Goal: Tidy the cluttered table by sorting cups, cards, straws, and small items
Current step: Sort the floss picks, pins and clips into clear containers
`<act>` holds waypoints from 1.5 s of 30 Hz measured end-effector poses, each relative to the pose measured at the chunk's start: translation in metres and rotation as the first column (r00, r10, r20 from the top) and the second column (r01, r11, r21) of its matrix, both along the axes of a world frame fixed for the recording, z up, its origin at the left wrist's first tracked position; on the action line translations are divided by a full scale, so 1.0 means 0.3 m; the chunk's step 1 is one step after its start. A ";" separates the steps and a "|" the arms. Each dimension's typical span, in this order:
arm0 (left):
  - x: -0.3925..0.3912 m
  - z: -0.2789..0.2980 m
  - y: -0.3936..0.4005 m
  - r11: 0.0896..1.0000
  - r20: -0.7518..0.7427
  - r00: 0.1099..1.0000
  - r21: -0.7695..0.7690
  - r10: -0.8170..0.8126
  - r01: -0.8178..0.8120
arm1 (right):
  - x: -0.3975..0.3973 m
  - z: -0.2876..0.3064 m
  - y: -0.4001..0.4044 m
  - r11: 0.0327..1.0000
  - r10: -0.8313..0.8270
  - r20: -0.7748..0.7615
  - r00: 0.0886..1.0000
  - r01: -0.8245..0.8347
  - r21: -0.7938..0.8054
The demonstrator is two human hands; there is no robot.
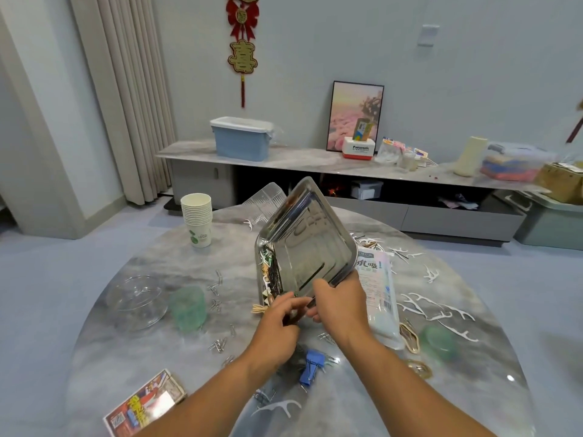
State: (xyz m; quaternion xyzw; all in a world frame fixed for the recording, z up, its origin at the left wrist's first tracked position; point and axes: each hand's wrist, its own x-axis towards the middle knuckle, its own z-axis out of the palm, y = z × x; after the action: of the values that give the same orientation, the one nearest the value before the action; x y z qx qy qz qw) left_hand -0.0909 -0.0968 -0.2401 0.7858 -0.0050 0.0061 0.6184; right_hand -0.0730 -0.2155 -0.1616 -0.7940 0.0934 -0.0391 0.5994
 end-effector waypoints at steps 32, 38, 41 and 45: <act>-0.084 0.041 -0.069 0.949 0.114 0.963 0.176 0.245 -0.262 | -0.065 0.082 0.086 0.941 0.238 0.317 0.918 -0.137 -0.308; -0.096 0.066 -0.086 0.931 0.023 0.942 -0.163 0.335 -0.327 | -0.089 0.073 0.101 0.923 0.331 0.386 0.861 -0.210 -0.322; -0.098 0.091 -0.086 0.887 -0.040 0.939 -0.316 0.341 -0.335 | -0.088 0.063 0.102 0.922 0.339 0.407 0.848 -0.212 -0.325; -0.084 0.088 -0.064 0.954 0.252 0.933 0.083 0.259 -0.287 | -0.066 0.074 0.077 0.982 0.183 0.391 0.902 -0.148 -0.118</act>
State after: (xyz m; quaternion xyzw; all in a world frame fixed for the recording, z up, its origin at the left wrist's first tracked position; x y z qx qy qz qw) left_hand -0.1159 -0.1159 -0.2137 0.8075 0.0298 0.1860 0.5590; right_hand -0.0929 -0.1924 -0.1393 -0.7992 -0.1007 -0.1535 0.5723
